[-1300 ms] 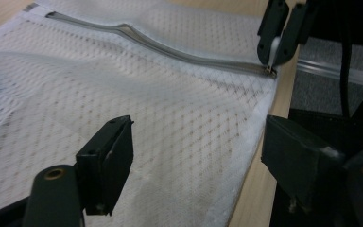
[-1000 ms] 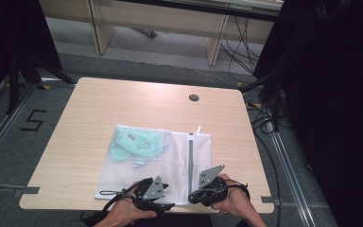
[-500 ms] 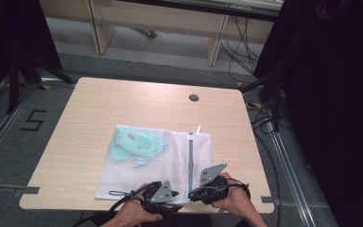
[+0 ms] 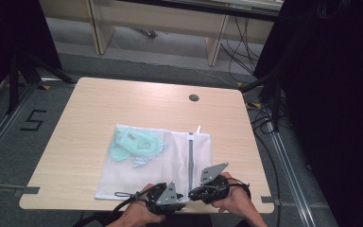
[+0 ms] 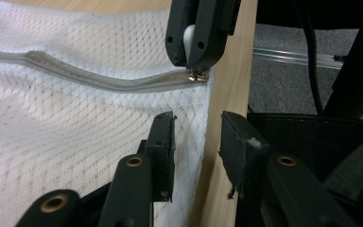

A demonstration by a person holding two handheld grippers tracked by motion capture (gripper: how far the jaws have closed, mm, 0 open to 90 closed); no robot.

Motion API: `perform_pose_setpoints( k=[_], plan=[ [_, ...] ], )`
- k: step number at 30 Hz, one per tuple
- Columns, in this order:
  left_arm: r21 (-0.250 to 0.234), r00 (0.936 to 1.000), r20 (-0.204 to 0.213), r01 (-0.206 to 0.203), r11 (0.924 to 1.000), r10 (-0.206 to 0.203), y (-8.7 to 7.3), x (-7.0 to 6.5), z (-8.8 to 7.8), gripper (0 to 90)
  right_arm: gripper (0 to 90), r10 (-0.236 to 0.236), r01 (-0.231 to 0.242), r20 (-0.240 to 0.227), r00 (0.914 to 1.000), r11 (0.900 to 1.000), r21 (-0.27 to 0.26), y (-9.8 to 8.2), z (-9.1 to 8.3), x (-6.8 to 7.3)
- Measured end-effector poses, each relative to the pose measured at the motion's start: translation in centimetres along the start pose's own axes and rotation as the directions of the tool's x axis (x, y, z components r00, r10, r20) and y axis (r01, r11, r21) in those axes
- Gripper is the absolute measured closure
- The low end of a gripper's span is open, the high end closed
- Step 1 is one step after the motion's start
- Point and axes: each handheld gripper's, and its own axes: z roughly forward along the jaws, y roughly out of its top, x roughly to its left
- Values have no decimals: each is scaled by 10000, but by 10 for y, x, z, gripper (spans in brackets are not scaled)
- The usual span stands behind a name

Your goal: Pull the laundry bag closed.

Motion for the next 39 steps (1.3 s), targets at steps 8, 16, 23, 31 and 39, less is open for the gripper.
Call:
perform_pose_setpoints(
  k=[8, 16, 23, 31, 39],
  plan=[
    [39, 9987, -264, -442, 9990, 443, 2, -2, 7, 761, 862, 105, -105, -26, 9999, 9999, -16, 0, 0, 1],
    [57, 9955, -511, -799, 9968, 801, 5, -6, 9, 830, 862, 66, -66, 118, 9999, 10000, -33, 0, 0, -1],
    [144, 9939, -486, -989, 9950, 994, 5, -8, 8, 883, 862, 180, -180, 122, 9998, 9998, -18, -1, 0, -1],
    [289, 9883, -534, -1418, 9895, 1432, 5, -8, 8, 888, 862, 206, -206, 102, 9997, 9998, 48, -3, 1, -6],
    [200, 9910, -534, -1217, 9924, 1227, 4, -9, 8, 891, 863, 225, -229, 115, 9997, 9989, 406, -2, 6, -9]
  ],
)
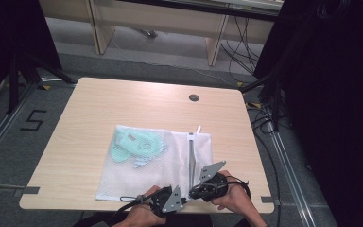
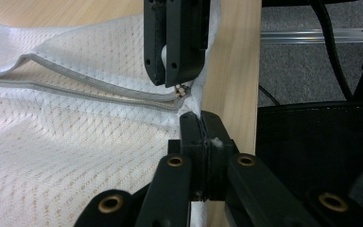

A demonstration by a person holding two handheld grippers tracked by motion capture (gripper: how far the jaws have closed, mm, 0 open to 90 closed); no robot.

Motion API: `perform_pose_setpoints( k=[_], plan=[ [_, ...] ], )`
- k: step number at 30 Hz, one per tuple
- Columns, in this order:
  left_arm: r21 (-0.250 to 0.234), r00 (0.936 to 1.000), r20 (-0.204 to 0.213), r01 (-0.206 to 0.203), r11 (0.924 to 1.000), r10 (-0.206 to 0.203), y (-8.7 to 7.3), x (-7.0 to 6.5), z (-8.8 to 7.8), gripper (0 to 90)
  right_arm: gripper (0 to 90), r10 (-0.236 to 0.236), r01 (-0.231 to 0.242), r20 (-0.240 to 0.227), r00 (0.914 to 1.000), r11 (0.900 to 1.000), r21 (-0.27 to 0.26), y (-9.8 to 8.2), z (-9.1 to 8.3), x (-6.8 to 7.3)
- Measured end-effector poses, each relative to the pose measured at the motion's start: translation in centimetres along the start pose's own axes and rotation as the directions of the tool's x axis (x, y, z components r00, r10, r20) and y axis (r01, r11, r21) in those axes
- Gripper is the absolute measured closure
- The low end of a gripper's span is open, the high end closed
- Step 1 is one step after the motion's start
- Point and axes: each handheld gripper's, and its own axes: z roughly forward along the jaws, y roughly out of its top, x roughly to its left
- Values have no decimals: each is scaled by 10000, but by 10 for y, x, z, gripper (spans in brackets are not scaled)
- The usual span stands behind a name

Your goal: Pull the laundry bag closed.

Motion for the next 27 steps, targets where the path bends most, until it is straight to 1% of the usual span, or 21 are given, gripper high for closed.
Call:
perform_pose_setpoints(
  k=[1, 3, 7, 8, 9, 10, 11, 12, 14, 15, 16, 17, 18, 19, 20, 21, 22, 23, 24, 26, 27],
  plan=[
    [-18, 10000, 18, 39, 10000, -39, 1, 0, 0, 891, 863, 13, -16, 144, 9999, 9996, 265, 0, 1, -2],
    [45, 9999, 9, -110, 9999, 110, 2, 1, -1, 891, 865, 12, -16, 110, 9999, 9993, 377, 0, 2, -2],
    [120, 9999, 51, 91, 9999, -92, 2, 0, -1, 891, 865, 131, -132, 24, 9999, 9991, 394, 0, 4, -5],
    [109, 9999, 64, 91, 9999, -92, 2, 0, -1, 891, 865, -219, 218, 31, 9998, 9991, 357, 1, 4, -8],
    [140, 9999, 89, 85, 9999, -87, 1, 0, -1, 891, 866, 102, -108, 101, 9999, 9984, 561, 1, 5, -6],
    [169, 9999, 103, 80, 9998, -82, 1, 0, -1, 891, 866, 123, -125, 39, 9999, 9982, 585, 1, 6, -7],
    [192, 9998, 146, 110, 9998, -113, 1, 0, -1, 891, 866, 61, -67, 94, 9999, 9979, 645, 2, 7, -8],
    [53, 9999, 88, 138, 9999, -139, 1, 0, -1, 891, 866, -180, 168, 177, 9997, 9975, 684, 2, 8, -11],
    [253, 9998, 184, -66, 9997, 62, 2, 1, -2, 891, 866, -184, 151, 388, 9991, 9964, 830, 2, 8, -13],
    [76, 9997, 175, 185, 9998, -186, 1, -1, -1, 891, 866, -127, 100, 348, 9993, 9971, 760, 2, 8, -13],
    [135, 9996, 242, 156, 9998, -160, 1, 0, -1, 891, 866, -84, 57, 374, 9993, 9974, 722, 2, 7, -14],
    [192, 9997, 239, 4, 9998, -8, 1, 2, -2, 891, 865, 116, -143, 355, 9993, 9971, 752, 3, 7, -13],
    [153, 9993, 286, 249, 9996, -253, 1, 1, -1, 891, 866, 93, -118, 337, 9994, 9972, 739, 3, 8, -14],
    [143, 9996, 248, 158, 9998, -161, 1, 1, -2, 891, 865, 214, -238, 333, 9992, 9970, 735, 3, 8, -13],
    [257, 9997, 240, 58, 9997, -65, 1, 2, -3, 891, 866, -24, 3, 308, 9995, 9978, 656, 3, 9, -15],
    [233, 9997, 245, 75, 9997, -81, 1, 2, -3, 891, 865, 206, -229, 327, 9993, 9971, 724, 3, 9, -15],
    [156, 9991, 341, 242, 9996, -247, 1, 1, -2, 891, 866, 135, -171, 465, 9988, 9967, 794, 4, 9, -16],
    [97, 9992, 328, 235, 9997, -238, 2, 0, -2, 891, 865, 163, -203, 491, 9987, 9963, 832, 4, 9, -17],
    [173, 9994, 323, 88, 9998, -94, 2, 0, -3, 891, 865, -109, 70, 512, 9986, 9972, 746, 5, 10, -19],
    [202, 9994, 346, 81, 9998, -88, 3, -1, -2, 890, 865, -150, 101, 595, 9981, 9966, 814, 6, 10, -21],
    [99, 9992, 344, 176, 9998, -179, 2, -2, -2, 891, 865, -154, 101, 646, 9978, 9967, 802, 6, 10, -22]
  ],
)
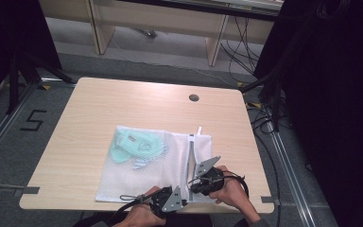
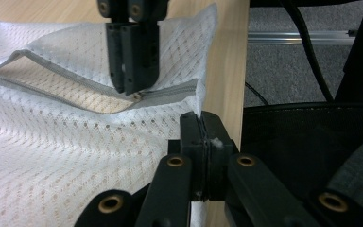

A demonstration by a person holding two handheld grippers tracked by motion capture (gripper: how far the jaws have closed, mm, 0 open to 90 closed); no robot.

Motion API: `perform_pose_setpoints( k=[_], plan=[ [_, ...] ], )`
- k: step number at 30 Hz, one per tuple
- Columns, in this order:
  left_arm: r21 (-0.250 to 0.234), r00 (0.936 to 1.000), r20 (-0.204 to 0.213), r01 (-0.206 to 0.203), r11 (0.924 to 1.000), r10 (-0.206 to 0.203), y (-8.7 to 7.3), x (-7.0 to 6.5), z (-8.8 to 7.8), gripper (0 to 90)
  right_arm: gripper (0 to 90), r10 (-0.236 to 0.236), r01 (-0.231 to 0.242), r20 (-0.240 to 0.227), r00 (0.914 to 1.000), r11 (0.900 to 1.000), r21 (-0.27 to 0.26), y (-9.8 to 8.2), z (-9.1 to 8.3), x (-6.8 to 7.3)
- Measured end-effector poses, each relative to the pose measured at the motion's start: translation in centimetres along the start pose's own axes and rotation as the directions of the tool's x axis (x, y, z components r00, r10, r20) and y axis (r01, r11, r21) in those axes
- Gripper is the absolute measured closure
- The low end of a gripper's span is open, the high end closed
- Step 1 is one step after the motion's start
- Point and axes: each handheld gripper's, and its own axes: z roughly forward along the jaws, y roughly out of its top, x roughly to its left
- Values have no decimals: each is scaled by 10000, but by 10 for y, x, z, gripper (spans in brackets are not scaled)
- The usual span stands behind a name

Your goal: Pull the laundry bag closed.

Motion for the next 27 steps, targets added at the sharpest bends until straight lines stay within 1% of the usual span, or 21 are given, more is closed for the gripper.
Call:
perform_pose_setpoints(
  k=[6, 9, 11, 13, 14, 15, 16, 17, 18, 20, 21, 23, 24, 25, 26, 27],
  plan=[
    [39, 10000, 71, -1, 10000, 1, 1, 1, -1, 891, 865, 19, -17, 167, 9999, 9999, -143, 2, 1, -6],
    [-1, 10000, 36, -19, 10000, 19, 1, 1, -1, 890, 865, -50, 53, 311, 9995, 9999, -98, 4, 1, -7],
    [20, 10000, 57, -9, 10000, 9, 1, 1, -1, 890, 865, -81, 84, 325, 9994, 9999, -91, 5, 2, -8],
    [29, 10000, 76, -25, 10000, 24, 1, 1, -2, 890, 865, -78, 83, 481, 9988, 9999, -104, 6, 2, -10],
    [-47, 10000, 41, 80, 10000, -80, 1, 1, -1, 891, 865, -130, 135, 459, 9989, 9998, -115, 6, 2, -11],
    [-18, 10000, 45, 41, 10000, -41, 2, 1, -1, 890, 865, -123, 127, 508, 9986, 9999, -60, 7, 1, -12],
    [156, 9999, 33, -158, 9998, 158, 2, 3, -3, 890, 865, -140, 145, 528, 9985, 9999, -78, 7, 2, -14],
    [151, 9999, 42, -147, 9998, 147, 1, 3, -3, 890, 865, -96, 105, 619, 9980, 9998, -139, 8, 2, -15],
    [60, 10000, 30, -47, 10000, 47, 1, 2, -2, 891, 865, -107, 113, 655, 9978, 9999, -88, 8, 2, -16],
    [72, 9998, 46, -174, 9998, 174, 2, 3, -2, 890, 865, -95, 103, 741, 9972, 9999, -96, 10, 2, -17],
    [21, 10000, 95, 29, 10000, -30, 2, 2, -2, 890, 865, -143, 150, 815, 9966, 9999, -79, 10, 3, -19],
    [6, 9999, 117, 35, 10000, -35, 2, 1, -3, 890, 865, -137, 143, 874, 9961, 9999, -65, 11, 3, -21],
    [13, 9999, 90, -59, 10000, 59, 2, 2, -3, 890, 865, -162, 170, 954, 9953, 9998, -71, 11, 3, -22],
    [-1, 9999, 102, 29, 10000, -29, 2, 1, -3, 890, 865, -168, 179, 1016, 9947, 9998, -91, 12, 3, -23],
    [-13, 9999, 101, 59, 10000, -59, 2, 1, -3, 890, 865, -292, 306, 962, 9949, 9995, -123, 13, 4, -25],
    [-6, 10000, 82, 10, 10000, -10, 2, 2, -3, 890, 865, -165, 179, 1010, 9948, 9998, -121, 13, 3, -25]
  ],
)
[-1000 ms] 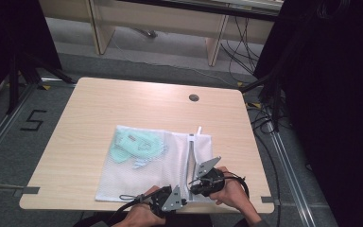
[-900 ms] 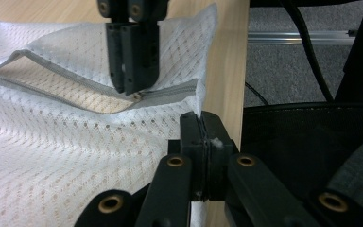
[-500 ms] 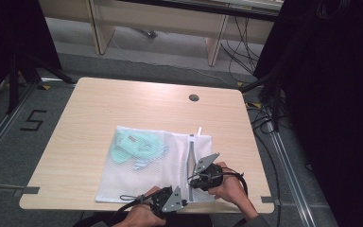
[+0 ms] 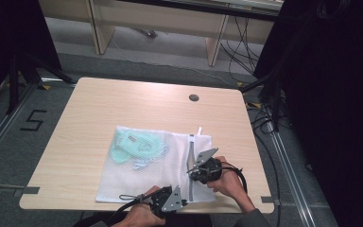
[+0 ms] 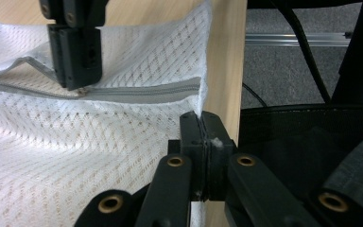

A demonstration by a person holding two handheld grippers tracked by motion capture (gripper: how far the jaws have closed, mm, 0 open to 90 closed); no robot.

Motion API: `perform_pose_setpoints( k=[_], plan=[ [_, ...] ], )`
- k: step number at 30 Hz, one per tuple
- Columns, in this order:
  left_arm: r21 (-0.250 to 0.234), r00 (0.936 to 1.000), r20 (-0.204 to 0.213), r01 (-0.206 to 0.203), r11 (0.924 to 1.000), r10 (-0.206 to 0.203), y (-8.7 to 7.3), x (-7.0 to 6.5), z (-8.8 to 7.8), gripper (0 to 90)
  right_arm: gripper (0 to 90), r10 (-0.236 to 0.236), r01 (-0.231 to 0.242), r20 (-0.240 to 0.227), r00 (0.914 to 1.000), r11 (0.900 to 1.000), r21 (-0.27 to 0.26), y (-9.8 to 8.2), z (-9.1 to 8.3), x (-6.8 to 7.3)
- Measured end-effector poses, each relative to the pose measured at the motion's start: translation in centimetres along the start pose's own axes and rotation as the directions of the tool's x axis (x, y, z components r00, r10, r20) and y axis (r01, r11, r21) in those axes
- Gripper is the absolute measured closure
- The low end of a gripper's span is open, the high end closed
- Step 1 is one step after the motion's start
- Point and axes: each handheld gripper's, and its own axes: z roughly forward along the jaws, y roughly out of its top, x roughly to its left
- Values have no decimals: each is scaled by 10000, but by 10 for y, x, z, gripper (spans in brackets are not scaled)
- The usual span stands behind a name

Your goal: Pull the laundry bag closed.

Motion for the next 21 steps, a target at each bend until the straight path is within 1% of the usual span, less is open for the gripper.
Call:
perform_pose_setpoints(
  k=[1, 2, 3, 4, 5, 6, 7, 8, 9, 10, 11, 12, 13, 14, 15, 16, 17, 18, 19, 20, 21],
  plan=[
    [8, 10000, 11, 20, 10000, -20, 0, 0, 0, 890, 865, 19, -20, 76, 10000, 10000, 24, 1, 0, -1],
    [67, 10000, -8, -70, 10000, 70, 0, 1, -1, 890, 865, -113, 113, 58, 9999, 9999, 16, 1, 1, -3],
    [161, 9998, -18, -194, 9997, 194, 0, 2, -1, 890, 865, 62, -62, 124, 9999, 10000, 46, 2, 1, -2],
    [76, 10000, 27, -56, 10000, 55, 0, 1, -1, 890, 865, -114, 114, 4, 9999, 9999, 20, 2, 2, -4],
    [-26, 10000, -1, 68, 10000, -68, 0, 1, 0, 890, 865, -78, 77, 39, 10000, 10000, 57, 2, 3, -4],
    [-10, 10000, -6, 72, 10000, -72, 0, 1, 0, 890, 865, 70, -70, 12, 10000, 10000, 45, 3, 3, -4],
    [9, 10000, 29, 73, 10000, -73, 0, 1, 0, 890, 865, 15, -15, -5, 10000, 10000, 34, 3, 3, -5],
    [4, 10000, 38, 65, 10000, -65, 0, 0, 0, 891, 866, -246, 246, 15, 9997, 9997, -58, 4, 4, -7],
    [74, 9999, 136, -87, 9999, 86, 1, 0, -1, 892, 865, -117, 116, 94, 9999, 9999, 41, 4, 4, -7],
    [96, 9997, 118, -207, 9997, 205, 1, 0, -1, 892, 865, -158, 156, 163, 9997, 9999, 65, 4, 4, -9],
    [-12, 9999, 84, -75, 10000, 75, 1, -1, 0, 892, 865, -94, 93, 169, 9998, 9999, 77, 4, 4, -10],
    [26, 9999, 106, -101, 9999, 101, 1, -1, 0, 892, 865, 15, -17, 260, 9997, 10000, 57, 5, 4, -11],
    [163, 9997, 170, -180, 9997, 177, 1, 0, -1, 892, 865, -37, 36, 234, 9997, 10000, 33, 5, 4, -12],
    [67, 9999, 160, -32, 10000, 31, 0, 0, 0, 892, 865, -99, 98, 234, 9997, 9999, 48, 5, 5, -14],
    [47, 9999, 150, 11, 10000, -11, 0, 0, 0, 892, 866, -57, 56, 193, 9998, 10000, 56, 6, 6, -14],
    [32, 9999, 131, 53, 10000, -53, 0, 0, 0, 892, 866, -113, 111, 268, 9996, 9999, 98, 6, 6, -14],
    [61, 9999, 137, 65, 10000, -66, 0, 0, 0, 892, 866, -104, 100, 294, 9995, 9999, 117, 7, 7, -15],
    [156, 9999, 145, -34, 9999, 31, 0, 1, -1, 892, 866, -82, 80, 255, 9996, 9999, 94, 8, 7, -16],
    [134, 9999, 140, -21, 9999, 19, 0, 1, -1, 892, 865, -125, 123, 353, 9993, 9999, 51, 8, 7, -17],
    [225, 9998, 106, -149, 9996, 147, 0, 2, -1, 892, 865, -102, 102, 402, 9991, 9999, -3, 9, 7, -19],
    [131, 9999, 121, -42, 9999, 40, 0, 1, -1, 892, 865, -38, 39, 439, 9990, 10000, -31, 9, 7, -20]
  ],
)
